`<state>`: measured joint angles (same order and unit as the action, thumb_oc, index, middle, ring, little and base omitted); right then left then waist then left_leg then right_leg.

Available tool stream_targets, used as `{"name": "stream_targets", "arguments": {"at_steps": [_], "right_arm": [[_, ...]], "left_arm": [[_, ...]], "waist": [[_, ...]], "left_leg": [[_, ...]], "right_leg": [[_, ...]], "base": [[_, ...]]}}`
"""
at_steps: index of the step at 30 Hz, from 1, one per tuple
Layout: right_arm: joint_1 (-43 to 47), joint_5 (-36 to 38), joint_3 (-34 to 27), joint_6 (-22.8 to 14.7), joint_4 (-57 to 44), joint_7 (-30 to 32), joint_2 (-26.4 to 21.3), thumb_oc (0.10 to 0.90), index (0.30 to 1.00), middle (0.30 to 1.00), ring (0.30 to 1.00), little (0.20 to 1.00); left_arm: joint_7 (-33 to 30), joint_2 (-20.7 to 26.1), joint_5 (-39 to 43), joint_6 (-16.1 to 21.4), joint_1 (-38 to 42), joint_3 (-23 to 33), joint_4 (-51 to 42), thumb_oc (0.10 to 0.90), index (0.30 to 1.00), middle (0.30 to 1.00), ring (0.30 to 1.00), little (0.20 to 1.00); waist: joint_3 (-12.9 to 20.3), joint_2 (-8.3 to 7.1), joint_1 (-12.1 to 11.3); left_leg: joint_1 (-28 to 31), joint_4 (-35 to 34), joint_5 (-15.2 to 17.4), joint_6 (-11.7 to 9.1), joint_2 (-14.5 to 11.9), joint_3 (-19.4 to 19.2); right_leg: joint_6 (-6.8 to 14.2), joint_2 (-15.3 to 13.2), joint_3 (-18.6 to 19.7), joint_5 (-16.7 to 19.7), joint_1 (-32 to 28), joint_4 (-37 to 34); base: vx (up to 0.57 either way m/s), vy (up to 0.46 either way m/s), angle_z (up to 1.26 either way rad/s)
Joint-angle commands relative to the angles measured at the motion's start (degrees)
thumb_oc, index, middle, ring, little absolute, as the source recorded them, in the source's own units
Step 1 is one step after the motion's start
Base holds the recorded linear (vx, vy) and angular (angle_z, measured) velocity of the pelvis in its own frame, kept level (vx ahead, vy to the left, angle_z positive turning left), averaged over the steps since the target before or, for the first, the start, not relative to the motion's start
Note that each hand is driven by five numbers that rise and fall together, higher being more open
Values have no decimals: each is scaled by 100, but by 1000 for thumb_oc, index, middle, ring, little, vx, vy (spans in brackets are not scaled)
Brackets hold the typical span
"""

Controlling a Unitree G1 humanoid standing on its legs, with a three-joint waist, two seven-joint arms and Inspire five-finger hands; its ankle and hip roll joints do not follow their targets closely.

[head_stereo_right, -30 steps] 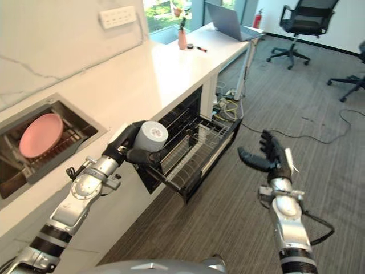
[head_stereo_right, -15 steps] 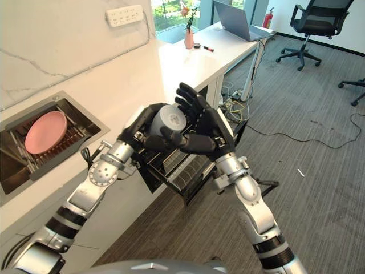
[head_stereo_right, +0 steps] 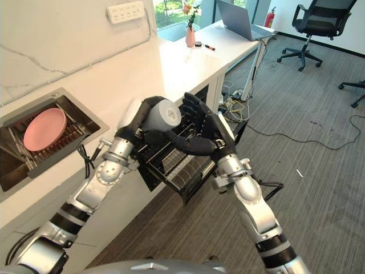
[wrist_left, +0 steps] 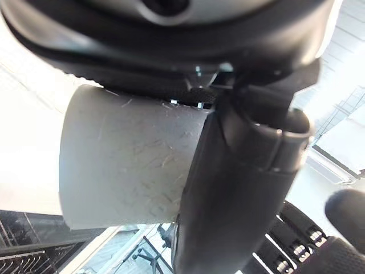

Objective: Place the dishes in the dishwasher.

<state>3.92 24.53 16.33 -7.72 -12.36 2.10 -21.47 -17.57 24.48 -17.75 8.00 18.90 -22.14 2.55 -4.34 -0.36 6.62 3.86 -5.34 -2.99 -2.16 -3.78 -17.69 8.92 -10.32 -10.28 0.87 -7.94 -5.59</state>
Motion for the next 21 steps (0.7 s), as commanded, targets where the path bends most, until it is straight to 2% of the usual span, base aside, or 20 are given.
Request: {"name": "stream_targets", "arguments": {"at_steps": [1,3,4,6,11,16,21], "right_arm": [[733,-241,-79,-662,-239,289,235,800,900,900,900,900],[885,-255,199,-661,-149,556,402,800,900,900,900,900],[885,-255,199,-661,-149,556,402,800,900,900,900,900],[1013,152,465,-698,-49,747,664,800,900,900,900,900],[1341,803,771,-756,109,1162,1078,800,900,900,900,900],[1688,593,945,-741,227,1798,1386,800,900,900,900,900],[1925,690,1143,-682,419,2459,1743,800,900,900,900,900]], "left_arm": [[-873,-147,-475,275,1222,107,305,400,300,300,300,300],[-1287,-281,-758,104,1382,-68,570,400,300,300,300,300],[-1287,-281,-758,104,1382,-68,570,400,300,300,300,300],[-1594,-392,-932,-26,1445,-237,731,400,300,300,300,300],[-1882,-645,-945,-252,1506,-514,986,400,300,300,300,300],[-2188,-938,-874,-457,1544,-824,1312,400,300,300,300,300],[-2616,-1206,-892,-739,1736,-1104,1720,400,300,300,300,300]], "waist": [[298,0,-111],[288,6,-80],[288,6,-80],[291,8,-85],[305,-2,-123],[328,5,-172],[347,-18,-220]], "left_leg": [[509,34,501,-109,-228,150],[513,34,494,-105,-230,130],[513,34,494,-105,-230,130],[505,34,483,-105,-222,111],[488,34,467,-102,-219,112],[466,34,452,-95,-207,137],[432,34,436,-83,-195,203]], "right_leg": [[273,-103,-138,291,373,68],[269,-89,-105,298,396,69],[269,-89,-105,298,396,69],[263,-86,-88,318,423,73],[260,-93,-81,347,440,73],[240,-100,-119,366,440,77],[215,-101,-158,384,423,83]], "base": [[0,0,0],[0,0,0],[-10,2,-3],[-7,2,-2],[-2,1,-1],[0,0,0],[0,0,0]]}}
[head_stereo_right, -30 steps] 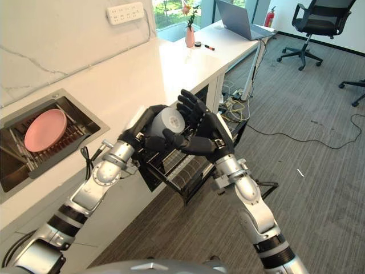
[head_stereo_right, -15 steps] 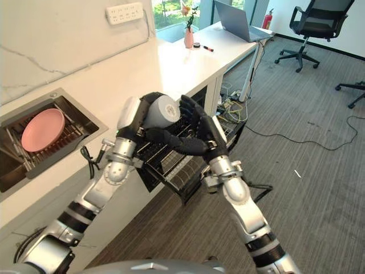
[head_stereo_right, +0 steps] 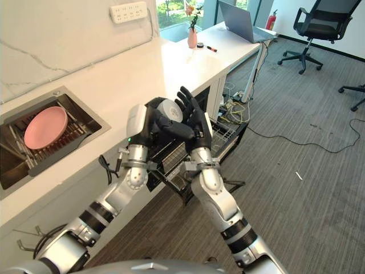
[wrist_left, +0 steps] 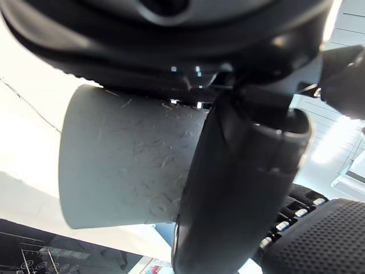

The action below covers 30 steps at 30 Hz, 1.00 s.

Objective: Place the dishes in the dishwasher.

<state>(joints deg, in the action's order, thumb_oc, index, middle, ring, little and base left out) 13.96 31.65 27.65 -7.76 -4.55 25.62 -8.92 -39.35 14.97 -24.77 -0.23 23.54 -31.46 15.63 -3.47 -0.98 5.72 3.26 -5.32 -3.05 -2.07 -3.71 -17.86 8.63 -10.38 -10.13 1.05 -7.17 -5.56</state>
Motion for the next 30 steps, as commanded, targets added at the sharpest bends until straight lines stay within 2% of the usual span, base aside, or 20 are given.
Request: {"name": "stream_targets", "arguments": {"at_steps": [1,5,9,12,16,17,23,26,30], "right_arm": [[971,16,38,-671,-337,214,565,800,900,900,900,900],[1166,-337,42,-565,-204,553,689,800,900,900,900,900],[1204,-344,24,-568,-142,663,751,800,900,900,900,900],[1000,137,114,-583,-228,560,729,800,900,900,900,900],[934,330,185,-539,-235,473,701,800,900,900,900,900],[839,630,253,-525,-254,326,658,800,900,900,900,900],[666,992,289,-503,-371,167,562,800,900,900,900,900],[536,1154,289,-476,-345,90,467,800,900,900,900,900],[401,999,166,-331,-190,-13,331,800,900,900,900,900]], "left_arm": [[-493,-318,-183,32,1318,-219,493,400,300,300,300,300],[-634,-462,-222,-72,1484,-355,680,400,300,300,300,300],[-696,-466,-335,-142,1527,-382,701,400,300,300,300,300],[-597,-383,-510,-346,1603,-327,709,400,300,300,300,300],[-526,-360,-559,-410,1605,-291,707,400,300,300,300,300],[-404,-316,-650,-446,1597,-239,656,400,300,300,300,300],[-265,-240,-592,-435,1527,-111,531,400,300,300,300,300],[-174,-204,-397,-328,1486,-3,399,400,300,300,300,300],[50,-125,-117,-55,1397,144,69,400,300,300,300,300]], "waist": [[266,38,-144],[289,25,-169],[297,27,-173],[308,3,-154],[316,-1,-148],[320,-17,-146],[325,-23,-123],[338,-33,-106],[344,-26,-95]], "left_leg": [[486,32,440,-89,-197,230],[474,32,436,-90,-198,257],[472,32,437,-91,-200,264],[485,32,447,-101,-203,265],[497,32,452,-107,-204,257],[515,32,456,-116,-211,250],[519,32,455,-131,-221,235],[527,32,460,-134,-232,211],[541,32,469,-137,-232,201]], "right_leg": [[239,-93,-183,369,344,83],[234,-96,-225,364,331,87],[233,-96,-241,361,329,85],[232,-90,-253,345,311,82],[233,-84,-253,338,303,77],[231,-76,-253,322,297,70],[227,-66,-263,305,294,67],[225,-57,-244,307,301,65],[227,-50,-261,302,299,65]], "base": [[0,0,0],[5,1,3],[3,2,1],[0,0,0],[0,0,0],[0,0,0],[0,0,0],[0,0,0],[0,0,0]]}}
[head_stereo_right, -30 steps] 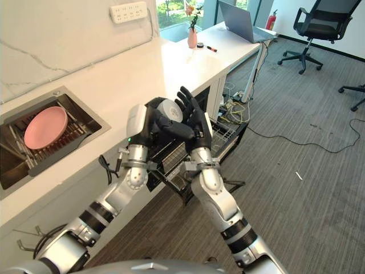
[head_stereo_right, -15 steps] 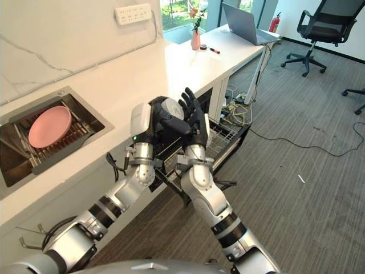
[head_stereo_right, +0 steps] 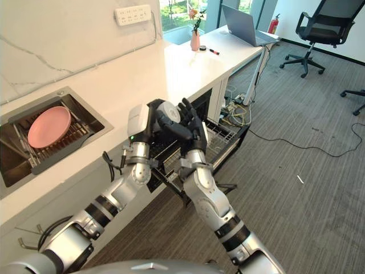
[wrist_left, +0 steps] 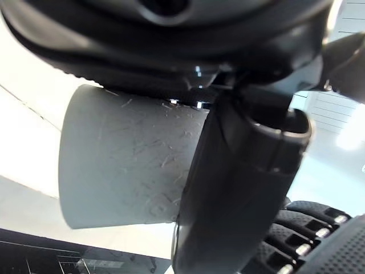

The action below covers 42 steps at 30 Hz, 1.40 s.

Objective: Place the dishes in the dishwasher.

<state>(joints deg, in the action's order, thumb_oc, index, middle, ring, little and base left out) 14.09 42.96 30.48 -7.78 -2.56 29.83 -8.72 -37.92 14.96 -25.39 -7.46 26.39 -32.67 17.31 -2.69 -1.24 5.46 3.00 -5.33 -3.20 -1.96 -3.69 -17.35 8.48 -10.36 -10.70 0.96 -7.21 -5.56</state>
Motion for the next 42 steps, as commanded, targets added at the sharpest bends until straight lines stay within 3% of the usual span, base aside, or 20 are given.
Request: {"name": "stream_targets", "arguments": {"at_steps": [1,2,6,8,21,41,42], "right_arm": [[373,-222,-142,-280,-334,-457,267,800,900,900,900,900],[373,-224,-141,-279,-333,-458,267,800,900,900,900,900],[426,-1666,-282,101,31,-922,-205,800,900,900,900,900],[442,-1886,-322,85,199,-947,-277,800,900,900,900,900],[765,-1305,-438,-102,906,-808,49,800,900,900,900,900],[1491,-1161,-393,10,1908,-540,316,800,900,900,900,900],[1559,-1157,-360,46,1968,-550,328,607,611,611,611,611]], "left_arm": [[-66,-121,44,730,1099,292,-162,400,300,300,300,300],[-62,-118,48,730,1096,295,-169,400,300,300,300,300],[341,-69,662,1289,1034,442,-595,400,300,300,300,300],[375,-72,879,1394,1028,507,-709,400,300,300,300,300],[930,-502,2332,1640,973,297,-1337,400,300,300,300,300],[1437,-704,2891,1697,1140,-228,-1510,400,300,300,300,300],[1483,-720,2918,1688,1162,-273,-1506,400,300,300,300,300]], "waist": [[263,-1,-70],[263,0,-69],[267,3,-77],[260,10,-74],[245,40,-207],[204,9,-431],[190,6,-440]], "left_leg": [[567,33,485,-148,-233,150],[567,33,486,-148,-233,151],[581,33,501,-135,-233,171],[583,33,501,-132,-237,182],[539,33,491,-111,-213,339],[479,33,500,-94,-183,568],[472,33,502,-91,-180,585]], "right_leg": [[243,-53,-211,309,301,65],[244,-53,-212,309,300,65],[249,-65,-246,299,264,60],[248,-68,-255,298,255,59],[236,-93,-359,279,212,56],[214,-95,-479,220,163,56],[214,-97,-478,221,166,56]], "base": [[0,0,0],[0,0,0],[0,0,0],[0,0,0],[-1,0,1],[-1,-3,7],[-3,0,4]]}}
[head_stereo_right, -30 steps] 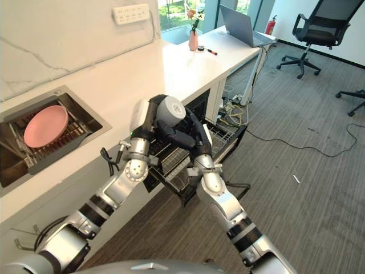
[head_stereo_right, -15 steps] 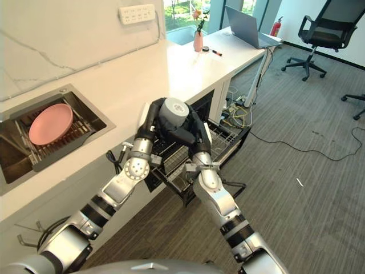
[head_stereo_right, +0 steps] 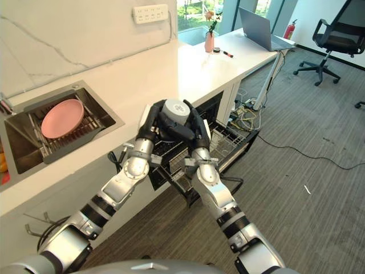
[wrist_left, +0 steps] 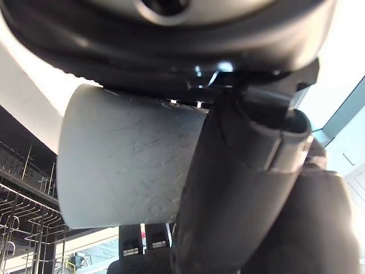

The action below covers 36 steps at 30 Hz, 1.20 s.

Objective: Place the dishes in the dishwasher.

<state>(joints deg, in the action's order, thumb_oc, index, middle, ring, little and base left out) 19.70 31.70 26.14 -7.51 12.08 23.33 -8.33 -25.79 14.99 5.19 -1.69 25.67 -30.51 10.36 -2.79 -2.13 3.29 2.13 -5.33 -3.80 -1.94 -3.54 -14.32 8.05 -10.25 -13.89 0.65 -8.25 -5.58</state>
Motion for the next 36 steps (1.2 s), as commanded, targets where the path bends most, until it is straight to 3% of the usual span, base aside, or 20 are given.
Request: {"name": "stream_targets", "arguments": {"at_steps": [1,2,20,21,22,23,30,36], "right_arm": [[1011,-58,85,37,504,87,290,486,429,429,429,429],[1027,-96,103,41,494,95,290,400,300,300,300,300],[1223,-979,-47,-4,758,722,500,400,300,300,300,300],[1214,-1067,-111,-12,748,820,483,400,300,300,300,300],[1219,-1168,-214,-34,752,955,464,400,300,300,300,300],[1229,-1331,-381,-64,786,1157,442,400,300,300,300,300],[1109,-1947,-1222,-156,734,1979,195,400,300,300,300,300],[915,-2256,-2159,-300,549,2732,-24,400,300,300,300,300]], "left_arm": [[288,-730,-132,1108,1243,-503,-816,400,300,300,300,300],[295,-733,-119,1114,1250,-521,-828,400,300,300,300,300],[89,-754,-330,1144,1392,-672,-707,400,300,300,300,300],[68,-750,-360,1131,1398,-678,-694,513,469,469,469,469],[38,-741,-422,1128,1402,-682,-690,582,573,573,573,573],[11,-721,-525,1134,1403,-693,-706,800,900,900,900,900],[73,-536,-910,1189,1327,-698,-978,800,900,900,900,900],[432,-348,-551,1426,1071,-601,-1693,800,900,900,900,900]], "waist": [[197,93,-224],[193,91,-231],[183,130,-217],[182,138,-214],[180,151,-210],[180,162,-212],[187,219,-244],[202,271,-313]], "left_leg": [[559,33,563,-92,-194,284],[556,33,560,-92,-193,287],[564,33,581,-79,-197,347],[566,33,581,-78,-199,348],[565,33,580,-78,-199,358],[566,33,582,-77,-197,369],[571,33,601,-69,-190,428],[532,33,611,-60,-166,543]], "right_leg": [[257,-107,-159,252,271,58],[256,-105,-161,250,269,58],[244,-91,-191,204,221,58],[244,-92,-195,201,218,58],[244,-95,-196,200,213,58],[247,-98,-201,198,208,58],[251,-95,-261,163,179,58],[251,-104,-356,130,140,58]], "base": [[-1,-3,4],[0,0,0],[0,0,0],[0,0,0],[0,0,0],[0,0,0],[-4,0,5],[2,-2,11]]}}
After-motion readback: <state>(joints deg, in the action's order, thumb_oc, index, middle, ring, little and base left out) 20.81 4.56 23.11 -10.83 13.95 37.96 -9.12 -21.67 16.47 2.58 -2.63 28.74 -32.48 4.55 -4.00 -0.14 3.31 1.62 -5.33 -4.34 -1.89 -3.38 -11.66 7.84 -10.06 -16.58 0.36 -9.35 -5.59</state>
